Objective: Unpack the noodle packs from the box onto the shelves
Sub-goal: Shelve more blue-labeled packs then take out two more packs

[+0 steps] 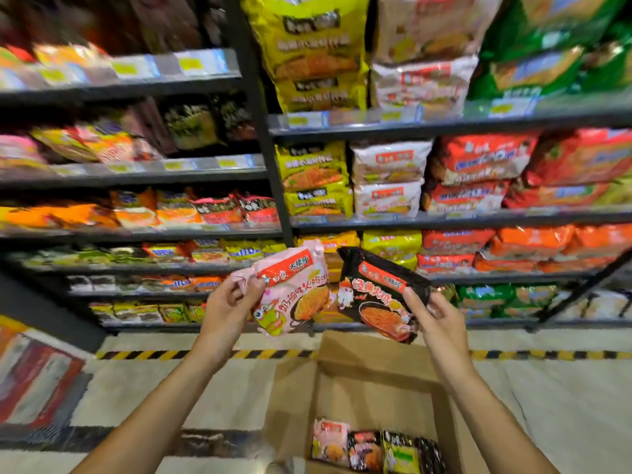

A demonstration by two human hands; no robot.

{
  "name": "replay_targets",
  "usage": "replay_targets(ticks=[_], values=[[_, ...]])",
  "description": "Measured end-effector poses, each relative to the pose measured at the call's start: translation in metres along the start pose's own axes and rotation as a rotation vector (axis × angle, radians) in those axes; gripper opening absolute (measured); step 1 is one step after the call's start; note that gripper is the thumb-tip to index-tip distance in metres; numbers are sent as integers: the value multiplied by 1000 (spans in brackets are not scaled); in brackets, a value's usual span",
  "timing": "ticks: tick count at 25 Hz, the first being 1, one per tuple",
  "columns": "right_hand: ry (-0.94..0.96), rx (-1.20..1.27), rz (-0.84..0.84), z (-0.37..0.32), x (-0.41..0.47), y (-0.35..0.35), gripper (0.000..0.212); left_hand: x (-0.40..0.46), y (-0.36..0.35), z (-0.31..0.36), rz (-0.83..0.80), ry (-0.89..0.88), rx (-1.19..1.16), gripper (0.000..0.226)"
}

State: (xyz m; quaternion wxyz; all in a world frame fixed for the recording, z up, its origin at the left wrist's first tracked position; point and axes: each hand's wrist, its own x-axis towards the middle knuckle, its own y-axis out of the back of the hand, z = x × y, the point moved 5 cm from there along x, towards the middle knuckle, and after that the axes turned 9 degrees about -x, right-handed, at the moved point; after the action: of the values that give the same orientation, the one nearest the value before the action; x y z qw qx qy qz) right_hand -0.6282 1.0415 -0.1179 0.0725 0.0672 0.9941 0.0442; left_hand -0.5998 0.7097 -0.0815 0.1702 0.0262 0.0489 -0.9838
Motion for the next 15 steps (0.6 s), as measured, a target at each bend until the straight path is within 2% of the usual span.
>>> replay_targets(ticks=[5,9,13,15], values=[[88,65,-76,-61,-8,-62,61,-9,73,55,113,-74,-84,26],[112,30,-138,-104,-33,-127,46,-13,147,88,153,-125,-118,24],[170,14,-180,-141,-62,-221,9,-8,251,114,201,-152,-154,20],[195,11,-190,-157,-76,-264,6,-6,295,124,206,-153,-140,23]])
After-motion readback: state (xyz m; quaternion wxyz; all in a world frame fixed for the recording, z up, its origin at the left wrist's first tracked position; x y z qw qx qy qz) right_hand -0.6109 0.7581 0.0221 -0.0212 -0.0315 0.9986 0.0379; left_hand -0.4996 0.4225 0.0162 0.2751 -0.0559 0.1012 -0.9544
